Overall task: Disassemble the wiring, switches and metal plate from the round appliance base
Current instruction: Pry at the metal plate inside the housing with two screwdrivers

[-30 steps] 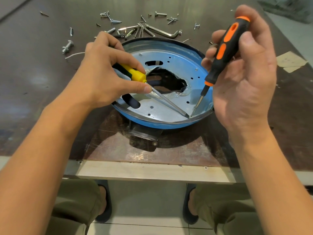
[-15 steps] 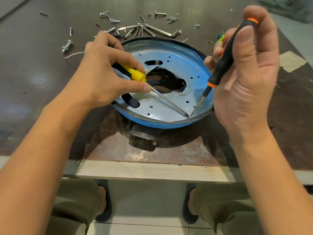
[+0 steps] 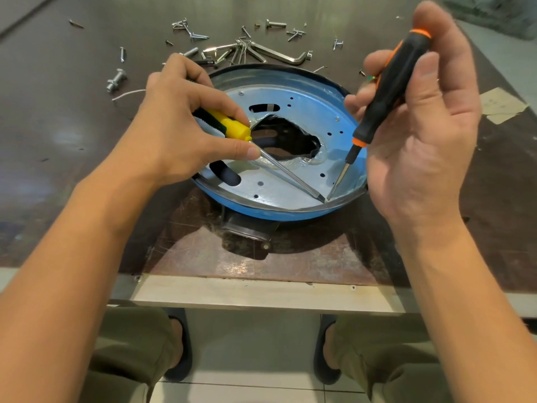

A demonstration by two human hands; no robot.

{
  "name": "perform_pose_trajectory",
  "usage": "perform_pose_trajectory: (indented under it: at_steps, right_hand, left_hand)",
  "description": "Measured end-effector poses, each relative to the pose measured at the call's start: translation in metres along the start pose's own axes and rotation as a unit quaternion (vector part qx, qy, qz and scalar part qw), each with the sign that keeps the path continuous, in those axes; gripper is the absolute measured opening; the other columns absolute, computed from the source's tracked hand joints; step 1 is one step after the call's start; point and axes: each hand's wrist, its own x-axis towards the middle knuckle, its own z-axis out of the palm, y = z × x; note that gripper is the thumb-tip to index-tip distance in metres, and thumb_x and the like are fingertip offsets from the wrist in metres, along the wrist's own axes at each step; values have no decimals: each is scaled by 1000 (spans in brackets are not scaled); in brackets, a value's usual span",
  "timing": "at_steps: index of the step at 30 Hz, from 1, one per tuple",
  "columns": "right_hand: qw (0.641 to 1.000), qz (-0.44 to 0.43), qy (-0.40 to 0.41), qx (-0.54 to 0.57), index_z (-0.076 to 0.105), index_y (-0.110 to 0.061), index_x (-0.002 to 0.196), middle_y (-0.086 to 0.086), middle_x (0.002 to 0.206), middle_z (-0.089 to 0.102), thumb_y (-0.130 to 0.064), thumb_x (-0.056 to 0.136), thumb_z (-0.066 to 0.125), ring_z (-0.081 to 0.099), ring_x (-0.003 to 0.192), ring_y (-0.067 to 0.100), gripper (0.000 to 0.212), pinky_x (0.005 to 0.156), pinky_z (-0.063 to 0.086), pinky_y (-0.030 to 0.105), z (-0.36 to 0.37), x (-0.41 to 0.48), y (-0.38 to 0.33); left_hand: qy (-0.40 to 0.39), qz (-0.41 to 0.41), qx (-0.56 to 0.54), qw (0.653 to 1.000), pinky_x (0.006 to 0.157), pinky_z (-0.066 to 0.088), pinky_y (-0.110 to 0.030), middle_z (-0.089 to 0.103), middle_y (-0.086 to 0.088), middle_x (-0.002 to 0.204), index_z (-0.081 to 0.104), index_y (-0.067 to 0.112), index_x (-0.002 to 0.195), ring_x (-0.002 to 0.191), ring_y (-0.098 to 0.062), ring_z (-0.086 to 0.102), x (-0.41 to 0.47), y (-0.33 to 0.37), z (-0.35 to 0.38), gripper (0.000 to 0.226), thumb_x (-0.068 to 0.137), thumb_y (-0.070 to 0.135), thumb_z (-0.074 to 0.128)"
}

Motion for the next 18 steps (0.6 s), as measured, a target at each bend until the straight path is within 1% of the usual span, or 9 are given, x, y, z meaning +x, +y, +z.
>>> perform_pose_trajectory:
  at_steps: [2,3,6,10,12,13,15,17,18]
  right_hand:
    - [1000,7,0,11,48,-5,131,18,101,62,-8,110,35,59,78,26,25,85,47,46,0,0,-1]
    - [1000,9,1,13,50,-7,128,16,101,62,-10,109,36,59,80,25,23,85,47,47,0,0,-1]
    - [1000,-2,8,-17,51,-11,125,7,96,55,-11,107,44,54,82,19,20,82,48,42,3,0,0]
    - [1000,-12,0,-19,48,-6,129,14,101,67,-4,111,33,65,80,22,24,84,51,41,1,1,0]
    - [1000,-1,1,4,48,-5,128,16,101,67,-7,111,30,64,81,25,25,84,49,42,0,0,0]
    - [1000,5,6,16,49,-6,126,15,100,66,-10,111,32,62,83,25,23,84,48,43,1,0,-1]
    - [1000,7,10,8,50,-10,123,10,98,57,-12,108,40,56,83,22,18,80,47,40,3,0,-1]
    - [1000,1,10,-10,49,-11,124,8,95,50,-7,105,47,52,81,19,19,77,46,36,4,1,0]
    - [1000,3,7,-10,48,-10,125,9,96,52,-5,106,46,53,80,19,20,77,46,36,3,1,0]
  left_hand:
    - [0,-1,1,1000,76,34,-12,40,2,114,68,45,86,114,-21,41,0,0,0,43,48,62,77]
    - [1,-2,1,1000,77,34,-13,40,2,114,69,45,87,114,-21,42,0,0,0,43,49,62,78]
    - [0,-1,4,1000,78,35,-14,40,2,114,70,44,88,114,-21,42,0,0,0,44,49,62,78]
    - [2,-2,2,1000,77,34,-12,40,3,113,68,46,85,113,-20,42,0,0,0,41,49,61,79]
    - [2,-2,2,1000,77,34,-12,39,4,112,69,46,86,113,-20,42,0,-1,0,42,49,61,80]
    - [2,-3,2,1000,77,34,-13,40,3,113,69,45,87,113,-20,42,0,-1,0,42,49,61,80]
    - [2,-4,1,1000,78,35,-13,40,2,113,70,44,87,113,-21,42,0,-1,0,43,48,61,79]
    - [2,-3,1,1000,78,35,-13,40,3,113,70,45,86,113,-21,42,0,0,0,42,49,61,79]
    - [2,-3,1,1000,77,35,-13,40,3,113,70,45,86,113,-21,42,0,0,0,42,49,61,79]
